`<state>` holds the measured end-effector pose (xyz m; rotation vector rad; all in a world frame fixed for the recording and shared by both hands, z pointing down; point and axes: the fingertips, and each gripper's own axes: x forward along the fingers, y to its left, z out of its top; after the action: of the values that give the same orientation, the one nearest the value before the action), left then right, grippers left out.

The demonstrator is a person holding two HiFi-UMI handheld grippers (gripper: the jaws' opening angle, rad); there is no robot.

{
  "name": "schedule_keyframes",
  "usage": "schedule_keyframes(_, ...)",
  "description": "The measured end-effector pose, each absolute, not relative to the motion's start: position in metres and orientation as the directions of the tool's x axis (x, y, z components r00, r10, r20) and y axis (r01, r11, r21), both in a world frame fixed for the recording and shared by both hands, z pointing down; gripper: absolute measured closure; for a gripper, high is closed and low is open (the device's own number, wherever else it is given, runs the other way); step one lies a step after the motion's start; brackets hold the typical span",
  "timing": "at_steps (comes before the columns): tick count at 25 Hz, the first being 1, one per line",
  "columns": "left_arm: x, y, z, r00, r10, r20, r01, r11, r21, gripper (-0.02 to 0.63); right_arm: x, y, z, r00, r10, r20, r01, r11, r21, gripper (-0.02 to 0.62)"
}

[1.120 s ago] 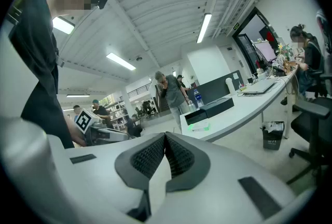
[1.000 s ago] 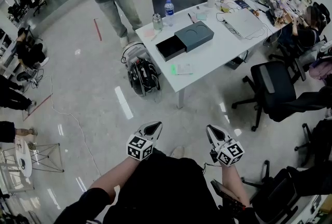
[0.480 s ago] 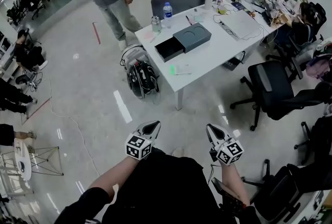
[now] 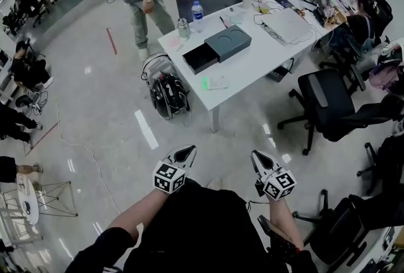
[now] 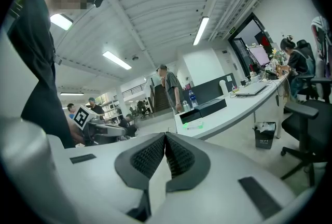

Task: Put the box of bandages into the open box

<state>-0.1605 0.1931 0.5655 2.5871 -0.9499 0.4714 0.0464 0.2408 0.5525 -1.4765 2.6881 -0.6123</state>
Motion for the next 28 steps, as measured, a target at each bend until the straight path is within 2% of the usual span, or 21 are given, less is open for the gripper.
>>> schedule_keyframes(16, -0.184, 0.179, 0.563, 0.672, -0.607, 0.424, -0.724, -0.66, 0.201, 0.598, 0.046, 0.232, 0.571, -0.573, -0.793, 0.208, -0.794, 0.474, -0.38, 0.569)
schedule_keyframes(28, -0.187, 0.153, 0.586, 0.674, -0.586, 0.45, -0.724, -0.645, 0.245, 0.598, 0.032, 0.181, 0.561, -0.581, -0.79, 0.196, -0.79, 0.489, -0.37, 0.569)
